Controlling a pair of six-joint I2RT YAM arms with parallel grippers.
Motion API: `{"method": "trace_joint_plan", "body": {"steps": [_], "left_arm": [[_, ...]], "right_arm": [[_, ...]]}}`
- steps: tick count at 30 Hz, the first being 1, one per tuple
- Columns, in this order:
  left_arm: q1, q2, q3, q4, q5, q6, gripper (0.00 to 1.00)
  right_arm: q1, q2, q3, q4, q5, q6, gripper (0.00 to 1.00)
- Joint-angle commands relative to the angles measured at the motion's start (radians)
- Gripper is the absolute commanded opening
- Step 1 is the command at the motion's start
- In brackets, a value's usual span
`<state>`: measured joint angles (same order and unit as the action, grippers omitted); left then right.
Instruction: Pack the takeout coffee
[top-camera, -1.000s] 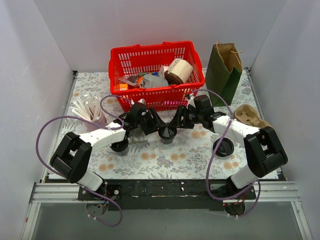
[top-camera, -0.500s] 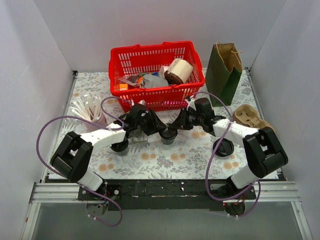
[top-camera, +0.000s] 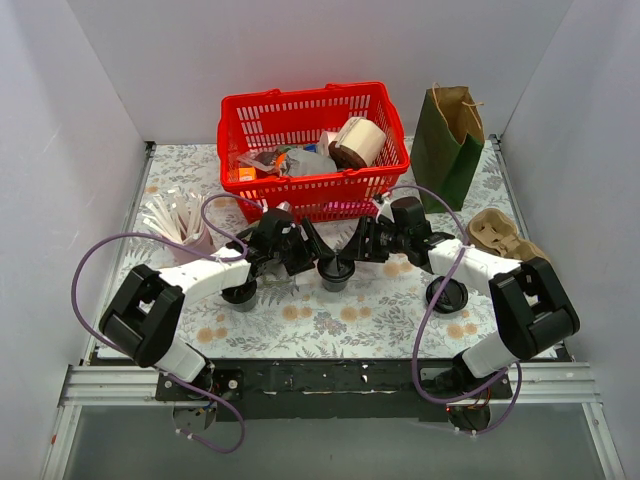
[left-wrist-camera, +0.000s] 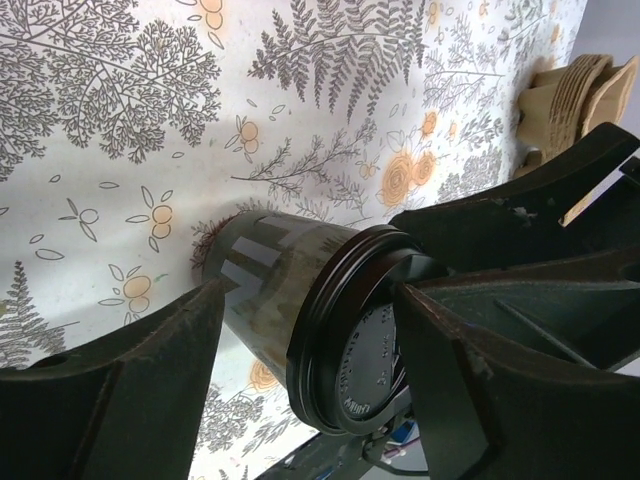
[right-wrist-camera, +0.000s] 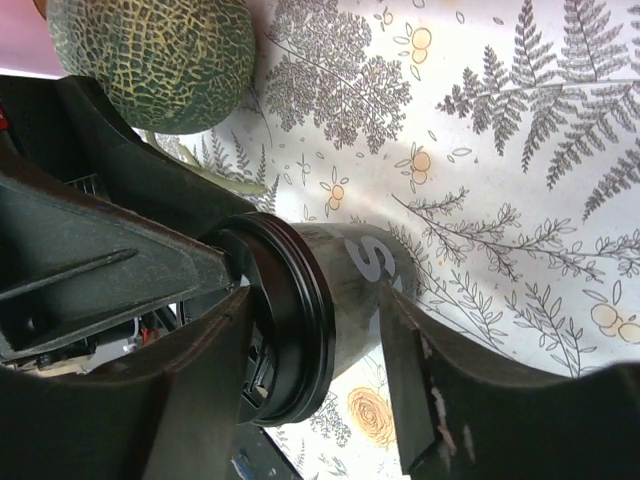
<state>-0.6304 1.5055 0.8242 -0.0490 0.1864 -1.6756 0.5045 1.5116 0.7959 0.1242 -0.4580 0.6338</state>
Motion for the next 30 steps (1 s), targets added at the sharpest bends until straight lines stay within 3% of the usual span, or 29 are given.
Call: {"method": "trace_joint_plan", "body": {"steps": [1, 5, 17, 24, 30], "left_arm": [[0.003, -0.057, 0.0, -0.049, 0.007, 0.028, 0.72], [0.001, -0.085, -0.013, -0.058, 0.005, 0.03, 0.8], [0.0, -0.191, -0.06, -0.071, 0.054, 0.03, 0.85], [-0.015, -0.189, -0.096, -0.071, 0.059, 0.017, 0.83], [-0.026, -0.159, -0.128, 0.0, 0.07, -0.025, 0.75]], "right_arm": [[0.0, -0.037, 0.031, -0.07, 0.016, -0.026, 0.64], [0.0, -0.059, 0.031, -0.086, 0.016, -0.031, 0.7], [0.003, -0.143, 0.011, -0.113, -0.025, -0.009, 0.77], [0.022, -0.14, -0.017, -0.166, 0.001, -0.006, 0.77], [0.049, -0.108, -0.034, -0.138, -0.011, 0.033, 0.68]]}}
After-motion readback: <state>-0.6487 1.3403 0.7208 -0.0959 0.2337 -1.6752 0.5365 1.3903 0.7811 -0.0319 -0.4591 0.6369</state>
